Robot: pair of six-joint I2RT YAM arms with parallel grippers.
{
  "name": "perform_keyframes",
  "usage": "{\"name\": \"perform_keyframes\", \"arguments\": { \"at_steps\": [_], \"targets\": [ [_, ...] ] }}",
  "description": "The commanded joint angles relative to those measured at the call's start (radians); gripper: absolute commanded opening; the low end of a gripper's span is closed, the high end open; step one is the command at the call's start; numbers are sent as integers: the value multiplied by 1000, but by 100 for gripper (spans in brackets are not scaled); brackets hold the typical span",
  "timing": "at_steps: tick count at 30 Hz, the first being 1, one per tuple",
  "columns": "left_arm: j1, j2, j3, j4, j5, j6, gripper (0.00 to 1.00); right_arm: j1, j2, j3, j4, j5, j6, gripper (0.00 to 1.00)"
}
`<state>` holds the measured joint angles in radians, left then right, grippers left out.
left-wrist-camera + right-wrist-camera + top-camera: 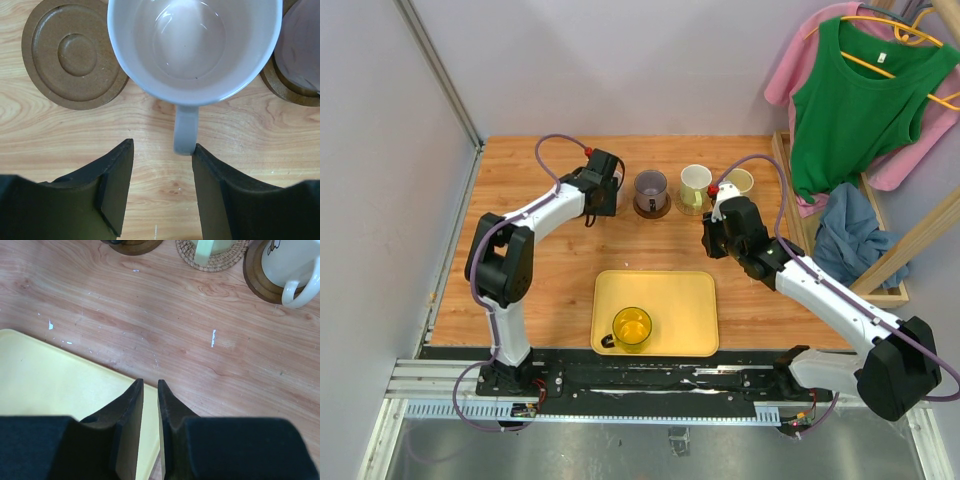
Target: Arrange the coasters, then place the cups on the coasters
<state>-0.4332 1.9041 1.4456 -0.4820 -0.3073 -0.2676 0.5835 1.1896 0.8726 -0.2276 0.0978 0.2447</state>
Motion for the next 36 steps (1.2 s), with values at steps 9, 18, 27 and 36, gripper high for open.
{"name": "perform_keyframes", "arguments": {
  "at_steps": [9, 18, 27, 36],
  "targets": [
    [7, -37, -27, -13, -35, 10, 54, -10, -15, 11, 18, -3, 19, 19],
    [7, -169, -97, -8, 63, 14, 60, -10, -10, 9, 18, 0, 19, 19],
    [-57, -465, -293, -89, 329, 88, 79, -10, -24, 4, 5, 19, 16, 20],
    [-248, -697, -455, -298, 343, 25, 85, -10, -14, 10, 1, -22, 25, 33]
  ]
}}
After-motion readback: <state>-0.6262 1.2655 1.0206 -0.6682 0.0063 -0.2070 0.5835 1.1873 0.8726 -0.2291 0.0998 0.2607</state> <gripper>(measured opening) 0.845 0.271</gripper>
